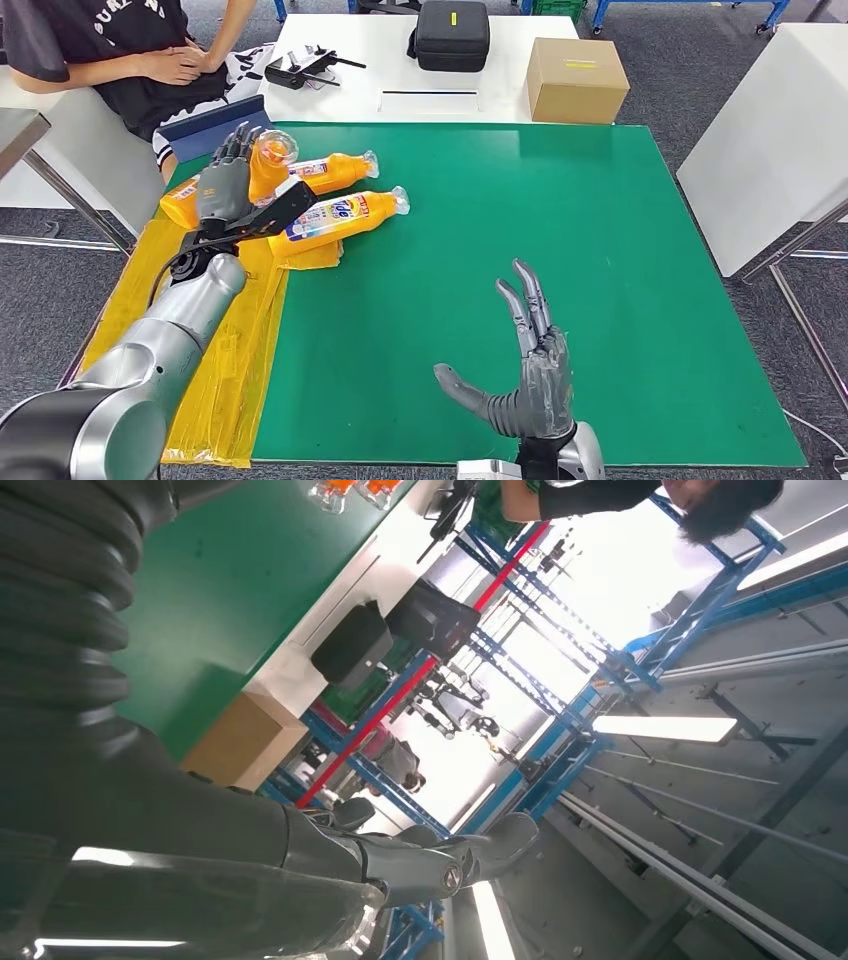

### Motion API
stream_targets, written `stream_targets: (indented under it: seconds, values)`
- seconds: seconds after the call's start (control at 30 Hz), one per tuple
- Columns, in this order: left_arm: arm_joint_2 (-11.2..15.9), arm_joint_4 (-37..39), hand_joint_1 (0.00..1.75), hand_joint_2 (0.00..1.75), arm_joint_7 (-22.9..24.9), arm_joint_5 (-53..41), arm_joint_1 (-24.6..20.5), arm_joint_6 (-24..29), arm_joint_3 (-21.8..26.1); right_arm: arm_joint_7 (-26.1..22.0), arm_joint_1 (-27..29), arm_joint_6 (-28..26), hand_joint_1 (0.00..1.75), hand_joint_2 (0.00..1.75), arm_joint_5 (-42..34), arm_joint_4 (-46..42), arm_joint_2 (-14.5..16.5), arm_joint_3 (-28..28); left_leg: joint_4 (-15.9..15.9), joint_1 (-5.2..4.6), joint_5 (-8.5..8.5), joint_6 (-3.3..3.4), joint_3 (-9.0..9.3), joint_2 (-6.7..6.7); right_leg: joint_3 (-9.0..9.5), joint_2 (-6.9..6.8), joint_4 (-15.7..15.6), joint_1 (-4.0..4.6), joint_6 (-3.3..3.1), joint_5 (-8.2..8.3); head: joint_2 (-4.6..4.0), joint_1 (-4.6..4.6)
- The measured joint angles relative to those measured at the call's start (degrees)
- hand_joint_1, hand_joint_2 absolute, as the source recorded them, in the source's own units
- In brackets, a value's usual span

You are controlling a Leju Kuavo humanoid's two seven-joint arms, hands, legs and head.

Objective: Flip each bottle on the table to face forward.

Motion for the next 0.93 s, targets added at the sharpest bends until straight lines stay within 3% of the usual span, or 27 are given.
stream_targets:
  seconds: [0.33,0.53,0.63,0.8,0.93]
  values:
    - [-0.78,-0.07,0.0,1.75,-3.44,3.7,0.01,-2.78,1.27,-0.32,0.0,0.12,0.0,1.75,-0.41,0.19,0.0,-0.34,0.0,0.0,0.0,0.0,0.0,0.0,0.0,0.0,0.0,0.0,0.0,0.0,0.0,0.0]
    - [-1.55,-1.53,0.0,1.75,-11.85,15.74,0.41,-11.49,2.2,-1.5,-0.02,1.32,0.0,1.75,-3.22,0.19,0.0,-0.84,0.0,0.0,0.0,0.0,0.0,0.0,0.0,0.0,0.0,0.0,0.0,0.0,0.0,-0.01]
    - [-2.37,-4.9,0.0,1.75,-16.2,25.61,1.61,-18.97,2.21,-2.82,-0.14,2.63,0.0,1.75,-6.75,0.15,0.02,-1.34,0.0,0.0,0.0,0.0,0.0,0.0,0.01,0.0,0.0,-0.01,0.0,0.0,0.0,-0.01]
    - [-3.16,-21.92,0.0,1.75,-20.14,54.01,10.07,-41.65,-0.52,-7.29,-0.18,6.62,0.0,1.75,-20.1,-0.73,0.09,-3.01,-0.01,0.01,-0.03,0.01,-0.01,0.07,0.02,0.11,0.0,-0.15,0.0,0.0,0.0,-0.01]
    - [-3.0,-33.53,0.0,1.75,-19.51,64.33,16.03,-45.79,-4.24,-8.43,-0.47,8.75,0.0,1.75,-24.55,-1.65,0.09,-4.49,-0.01,0.01,-0.04,0.01,-0.03,0.0,0.02,0.04,-0.01,-0.14,0.0,-0.02,0.0,0.01]
